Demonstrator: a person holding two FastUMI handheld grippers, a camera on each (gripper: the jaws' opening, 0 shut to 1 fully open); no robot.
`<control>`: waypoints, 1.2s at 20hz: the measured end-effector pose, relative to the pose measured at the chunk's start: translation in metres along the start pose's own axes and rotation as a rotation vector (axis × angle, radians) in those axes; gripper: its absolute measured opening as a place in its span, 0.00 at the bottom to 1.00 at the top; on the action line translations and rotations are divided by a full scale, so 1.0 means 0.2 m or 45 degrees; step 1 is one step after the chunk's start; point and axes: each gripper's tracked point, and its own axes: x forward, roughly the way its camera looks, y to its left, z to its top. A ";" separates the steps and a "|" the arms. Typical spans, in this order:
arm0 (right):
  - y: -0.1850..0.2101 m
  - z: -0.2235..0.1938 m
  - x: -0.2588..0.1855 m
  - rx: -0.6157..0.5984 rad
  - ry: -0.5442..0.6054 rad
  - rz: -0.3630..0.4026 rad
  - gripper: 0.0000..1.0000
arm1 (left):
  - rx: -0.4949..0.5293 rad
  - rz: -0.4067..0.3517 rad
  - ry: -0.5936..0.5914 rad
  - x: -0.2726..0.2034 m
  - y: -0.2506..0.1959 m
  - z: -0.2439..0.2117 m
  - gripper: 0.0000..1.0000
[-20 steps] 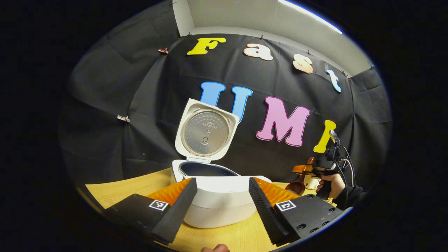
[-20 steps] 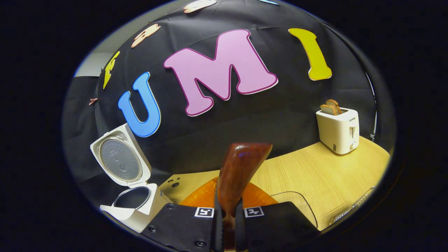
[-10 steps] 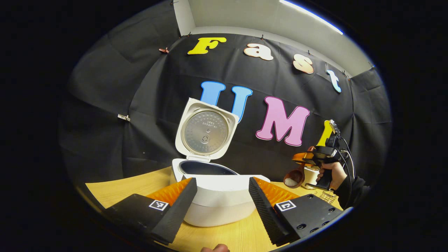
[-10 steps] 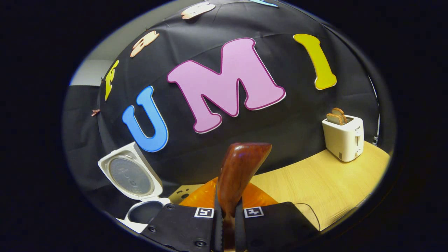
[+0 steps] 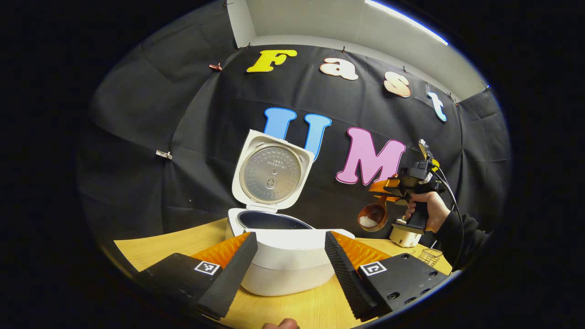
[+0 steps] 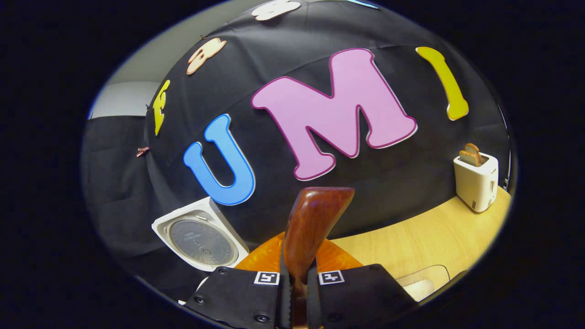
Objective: Close the left gripper, press the button to open the rice cooker; take a wooden spoon from the chopstick holder with the right hand, scoop a spoonful of rice and pour it into the rice cooker, then put the wooden spoon back into the chopstick holder.
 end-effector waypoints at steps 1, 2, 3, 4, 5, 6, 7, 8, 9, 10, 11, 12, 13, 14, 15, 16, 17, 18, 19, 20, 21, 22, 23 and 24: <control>0.07 -0.01 0.02 0.016 0.016 0.030 0.16 | 0.001 0.010 -0.005 -0.01 0.02 0.01 0.95; 0.13 -0.03 0.05 0.023 0.030 0.053 0.16 | 0.002 0.021 -0.008 -0.01 0.04 0.02 0.96; 0.19 -0.05 0.07 0.017 0.038 0.068 0.16 | 0.001 0.029 -0.010 -0.02 0.06 0.02 0.95; 0.24 -0.06 0.09 0.004 0.041 0.082 0.16 | -0.003 0.037 -0.010 -0.02 0.08 0.02 0.95; 0.30 -0.07 0.12 -0.002 0.044 0.099 0.16 | -0.006 0.044 -0.010 -0.03 0.09 0.02 0.96; 0.35 -0.09 0.14 0.004 0.056 0.118 0.16 | -0.009 0.055 -0.009 -0.04 0.11 0.03 0.96; 0.41 -0.11 0.16 0.014 0.074 0.138 0.16 | -0.014 0.067 -0.009 -0.04 0.14 0.03 0.96; 0.46 -0.15 0.18 0.021 0.092 0.154 0.16 | -0.019 0.076 -0.006 -0.04 0.16 0.03 0.96; 0.51 -0.18 0.21 0.012 0.103 0.165 0.16 | -0.028 0.086 -0.005 -0.05 0.19 0.03 0.95; 0.55 -0.21 0.25 -0.011 0.109 0.171 0.16 | -0.038 0.094 -0.006 -0.05 0.21 0.04 0.95; 0.58 -0.24 0.28 -0.040 0.116 0.176 0.16 | -0.046 0.106 -0.007 -0.05 0.23 0.05 0.95; 0.62 -0.29 0.31 -0.077 0.133 0.183 0.16 | -0.051 0.115 -0.007 -0.06 0.25 0.05 0.95; 0.66 -0.34 0.33 -0.109 0.157 0.188 0.16 | -0.055 0.125 -0.008 -0.06 0.27 0.06 0.96; 0.70 -0.38 0.35 -0.133 0.176 0.198 0.16 | -0.059 0.135 -0.011 -0.07 0.29 0.06 0.96; 0.74 -0.41 0.37 -0.149 0.190 0.211 0.16 | -0.062 0.146 -0.015 -0.07 0.31 0.07 0.96; 0.78 -0.45 0.39 -0.166 0.199 0.223 0.16 | -0.064 0.156 -0.018 -0.08 0.33 0.07 0.95; 0.82 -0.48 0.40 -0.202 0.209 0.239 0.16 | -0.066 0.167 -0.019 -0.08 0.35 0.07 0.96; 0.86 -0.51 0.42 -0.255 0.212 0.250 0.16 | -0.069 0.175 -0.019 -0.09 0.36 0.08 0.96; 0.90 -0.54 0.42 -0.309 0.210 0.265 0.16 | -0.073 0.183 -0.019 -0.09 0.37 0.07 0.96; 0.94 -0.56 0.42 -0.352 0.210 0.280 0.16 | -0.077 0.188 -0.019 -0.10 0.37 0.08 0.95; 0.97 -0.59 0.42 -0.384 0.217 0.292 0.16 | -0.080 0.193 -0.021 -0.11 0.38 0.08 0.95; 1.00 -0.61 0.42 -0.420 0.223 0.307 0.16 | -0.081 0.197 -0.021 -0.11 0.39 0.08 0.95; 1.02 -0.62 0.43 -0.461 0.217 0.314 0.16 | -0.080 0.201 -0.025 -0.12 0.39 0.09 0.95; 1.04 -0.63 0.43 -0.507 0.207 0.319 0.16 | -0.080 0.204 -0.027 -0.13 0.39 0.09 0.96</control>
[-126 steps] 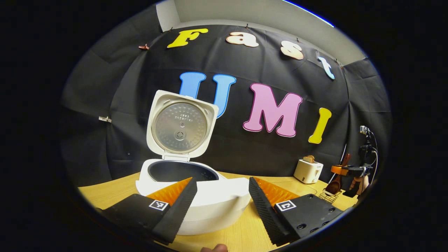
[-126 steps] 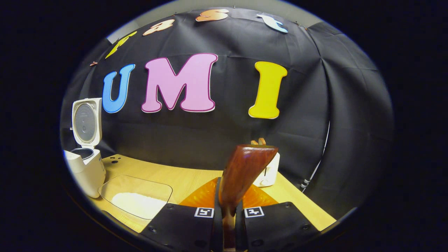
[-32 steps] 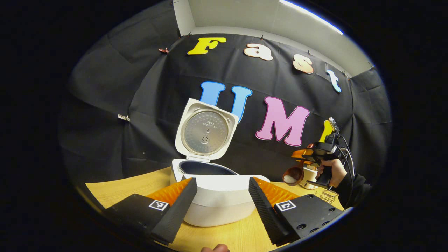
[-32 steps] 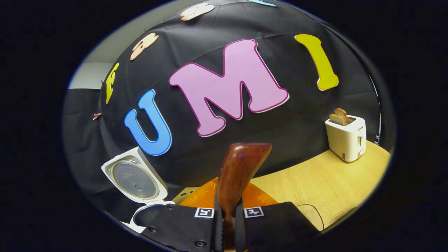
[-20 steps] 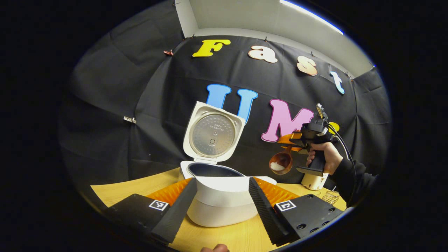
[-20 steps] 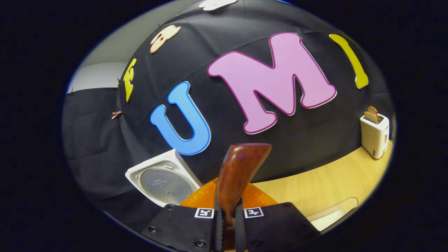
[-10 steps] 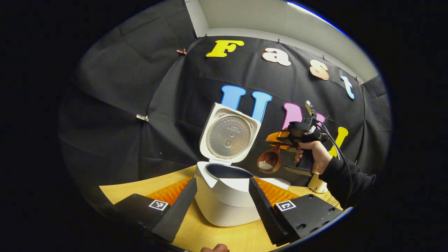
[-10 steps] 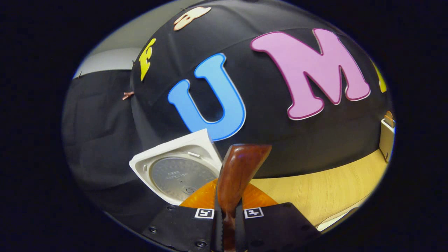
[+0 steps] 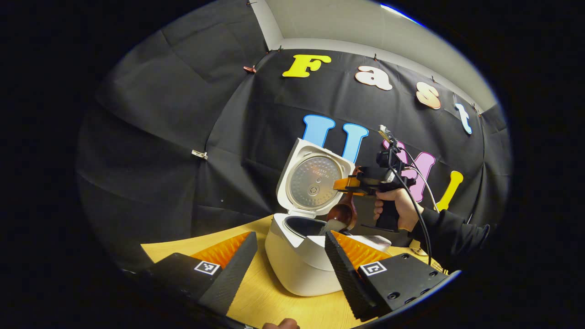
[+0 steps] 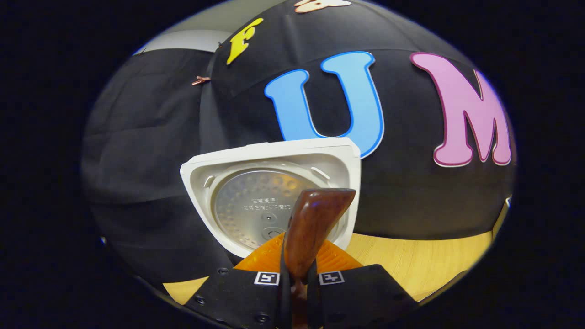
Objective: Close the left gripper, press the button to open the rice cooker; take a wooden spoon from the chopstick holder with the right hand, scoop a spoonful of rice and pour it into the rice cooker, then put the wooden spoon back into the chopstick holder.
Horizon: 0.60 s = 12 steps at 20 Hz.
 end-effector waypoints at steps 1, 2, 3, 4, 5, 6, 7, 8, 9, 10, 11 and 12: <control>0.01 -0.01 0.01 -0.050 -0.002 -0.004 0.16 | 0.001 0.002 -0.003 -0.01 0.00 0.00 0.96; 0.02 -0.01 0.02 -0.093 -0.003 -0.010 0.16 | 0.004 0.004 -0.007 -0.01 0.01 0.01 0.96; 0.03 -0.02 0.03 -0.139 -0.004 -0.010 0.16 | 0.007 0.006 -0.009 -0.01 0.01 0.00 0.96; 0.04 -0.03 0.03 -0.190 -0.002 -0.009 0.16 | 0.011 0.007 -0.012 -0.01 0.01 0.01 0.95; 0.05 -0.04 0.04 -0.253 -0.006 -0.011 0.16 | 0.014 0.008 -0.016 -0.01 0.01 0.01 0.95; 0.06 -0.03 0.03 -0.329 -0.022 -0.015 0.16 | 0.015 0.009 -0.018 -0.01 0.01 0.02 0.95; 0.08 -0.03 0.03 -0.401 -0.044 -0.017 0.16 | 0.014 0.010 -0.020 -0.01 0.01 0.02 0.95; 0.10 -0.03 0.03 -0.460 -0.058 -0.013 0.16 | 0.011 0.010 -0.022 -0.02 0.00 0.02 0.95; 0.11 -0.03 0.03 -0.505 -0.064 -0.013 0.16 | 0.009 0.008 -0.021 -0.01 0.00 0.03 0.95; 0.13 -0.05 0.03 -0.536 -0.051 -0.005 0.16 | 0.009 0.007 -0.020 -0.01 0.00 0.03 0.95; 0.14 -0.07 0.04 -0.546 -0.035 0.008 0.16 | 0.012 0.007 -0.022 -0.02 0.00 0.02 0.95; 0.14 -0.07 0.04 -0.535 -0.028 0.011 0.16 | 0.018 0.007 -0.026 -0.02 0.00 0.03 0.96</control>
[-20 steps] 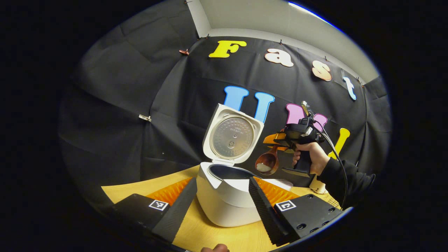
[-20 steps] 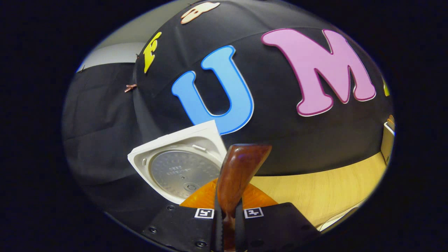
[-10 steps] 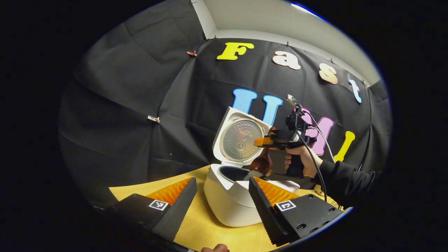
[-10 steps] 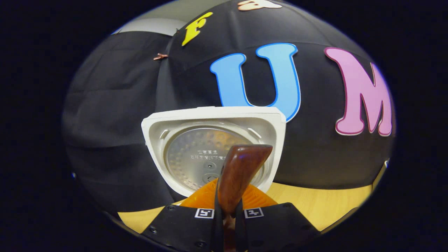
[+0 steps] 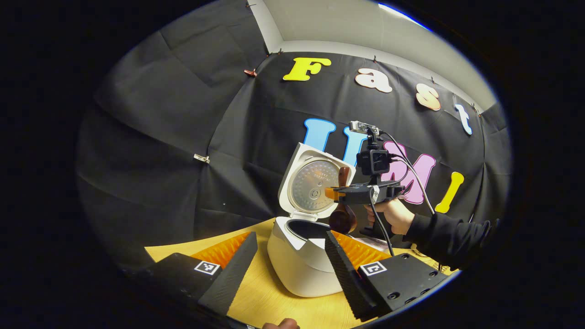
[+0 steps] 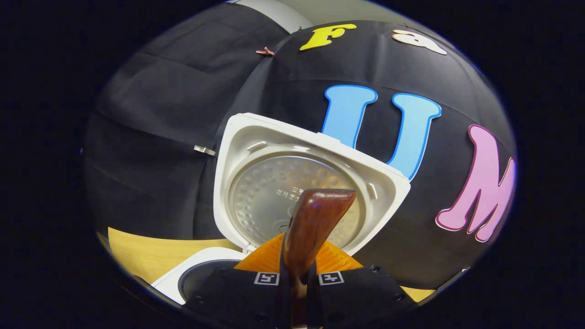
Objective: Close the left gripper, press the button to open the rice cooker; take a wooden spoon from the chopstick holder with the right hand, scoop a spoonful of rice and pour it into the rice cooker, then put the wooden spoon back into the chopstick holder.
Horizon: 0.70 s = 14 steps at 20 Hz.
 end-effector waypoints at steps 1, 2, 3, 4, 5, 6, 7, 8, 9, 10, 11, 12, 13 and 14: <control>0.00 -0.01 0.00 0.022 0.003 0.006 0.16 | 0.007 0.004 -0.003 0.00 0.00 0.00 0.95; 0.00 -0.01 0.01 0.045 0.005 0.007 0.16 | 0.012 0.008 -0.006 0.00 0.01 0.01 0.95; -0.01 0.00 0.01 0.061 0.006 0.007 0.16 | 0.014 0.010 -0.008 0.00 0.01 0.01 0.95; -0.02 0.00 0.01 0.074 0.005 0.007 0.16 | 0.013 0.012 -0.009 0.00 0.01 0.01 0.95; -0.02 0.00 0.00 0.086 0.008 0.010 0.16 | 0.009 0.012 -0.010 -0.01 0.01 0.01 0.95; -0.03 -0.01 0.00 0.105 0.014 0.016 0.16 | 0.007 0.011 -0.011 -0.01 0.00 0.02 0.95; -0.03 -0.01 -0.02 0.128 0.021 0.025 0.16 | 0.008 0.010 -0.014 -0.01 0.00 0.02 0.95; -0.05 0.00 -0.03 0.153 0.025 0.028 0.16 | 0.014 0.009 -0.016 -0.01 -0.01 0.03 0.95; -0.06 0.02 -0.06 0.179 0.016 0.031 0.16 | 0.021 0.008 -0.019 -0.02 -0.03 0.03 0.95; -0.08 0.04 -0.08 0.211 0.006 0.037 0.17 | 0.030 0.008 -0.025 -0.02 -0.04 0.04 0.95; -0.10 0.05 -0.11 0.245 -0.002 0.036 0.16 | 0.041 0.012 -0.036 -0.02 -0.05 0.04 0.95; -0.13 0.07 -0.13 0.277 -0.008 0.035 0.16 | 0.049 0.009 -0.042 -0.02 -0.07 0.05 0.95; -0.17 0.08 -0.17 0.301 -0.014 0.031 0.16 | 0.052 0.000 -0.043 -0.01 -0.09 0.05 0.95; -0.21 0.10 -0.20 0.318 -0.021 0.021 0.16 | 0.055 -0.010 -0.039 -0.01 -0.12 0.05 0.95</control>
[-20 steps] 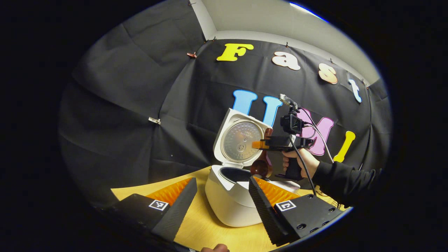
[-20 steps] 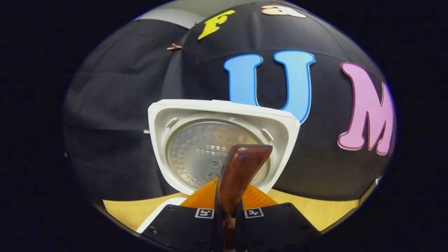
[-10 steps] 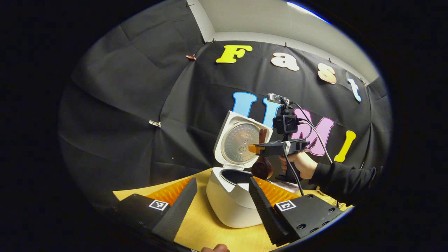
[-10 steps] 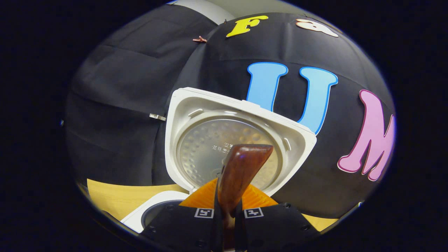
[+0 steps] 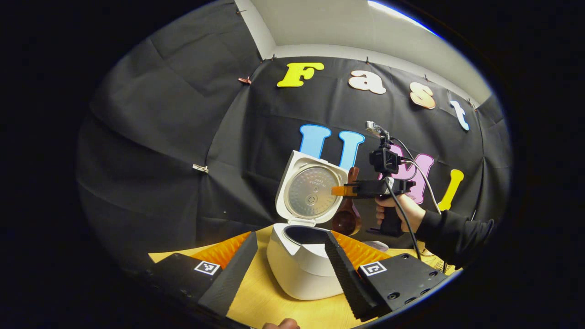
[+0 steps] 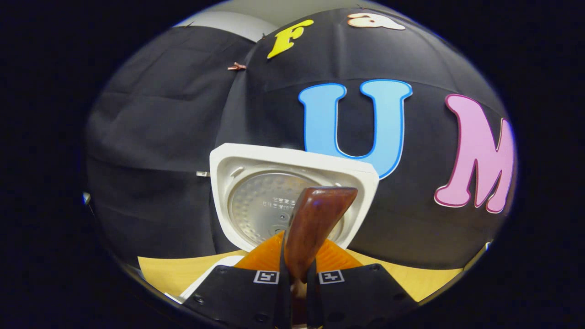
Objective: Close the left gripper, press the button to open the rice cooker; take a wooden spoon from the chopstick holder with the right hand, scoop a spoonful of rice and pour it into the rice cooker, then put the wooden spoon back into the chopstick holder.
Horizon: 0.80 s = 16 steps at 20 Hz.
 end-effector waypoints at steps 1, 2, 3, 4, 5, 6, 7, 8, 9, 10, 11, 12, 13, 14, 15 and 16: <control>-0.04 0.02 -0.04 0.009 -0.011 -0.010 0.17 | 0.008 -0.009 0.001 0.01 -0.03 0.00 0.95; -0.09 0.04 -0.10 0.012 -0.020 -0.023 0.17 | 0.019 -0.016 0.000 0.01 -0.05 0.00 0.95; -0.15 0.06 -0.14 0.014 -0.031 -0.042 0.17 | 0.029 -0.025 -0.003 0.03 -0.08 0.00 0.95; -0.21 0.07 -0.19 0.021 -0.036 -0.056 0.17 | 0.040 -0.038 -0.006 0.04 -0.12 0.01 0.95; -0.27 0.08 -0.25 0.039 -0.040 -0.072 0.17 | 0.053 -0.050 -0.009 0.04 -0.15 0.01 0.95; -0.33 0.09 -0.31 0.063 -0.043 -0.082 0.17 | 0.068 -0.057 -0.014 0.06 -0.18 0.02 0.95; -0.40 0.10 -0.37 0.086 -0.048 -0.097 0.17 | 0.084 -0.066 -0.018 0.07 -0.21 0.02 0.95; -0.47 0.11 -0.44 0.100 -0.054 -0.120 0.17 | 0.096 -0.073 -0.026 0.09 -0.24 0.03 0.95; -0.55 0.11 -0.50 0.103 -0.061 -0.144 0.16 | 0.105 -0.085 -0.032 0.10 -0.28 0.04 0.95; -0.63 0.11 -0.58 0.098 -0.064 -0.172 0.16 | 0.113 -0.097 -0.035 0.12 -0.32 0.04 0.95; -0.72 0.11 -0.66 0.094 -0.068 -0.205 0.16 | 0.117 -0.107 -0.036 0.14 -0.35 0.03 0.95; -0.81 0.10 -0.74 0.097 -0.070 -0.238 0.16 | 0.119 -0.118 -0.035 0.15 -0.38 0.03 0.95; -0.90 0.10 -0.82 0.107 -0.074 -0.270 0.16 | 0.114 -0.130 -0.033 0.16 -0.41 0.02 0.92; -1.00 0.10 -0.91 0.112 -0.075 -0.303 0.16 | 0.108 -0.146 -0.030 0.17 -0.45 0.01 0.96; -1.09 0.08 -1.00 0.112 -0.075 -0.345 0.16 | 0.108 -0.163 -0.025 0.18 -0.50 -0.01 0.95; -1.19 0.08 -1.08 0.114 -0.078 -0.389 0.16 | 0.114 -0.180 -0.022 0.19 -0.55 -0.02 0.95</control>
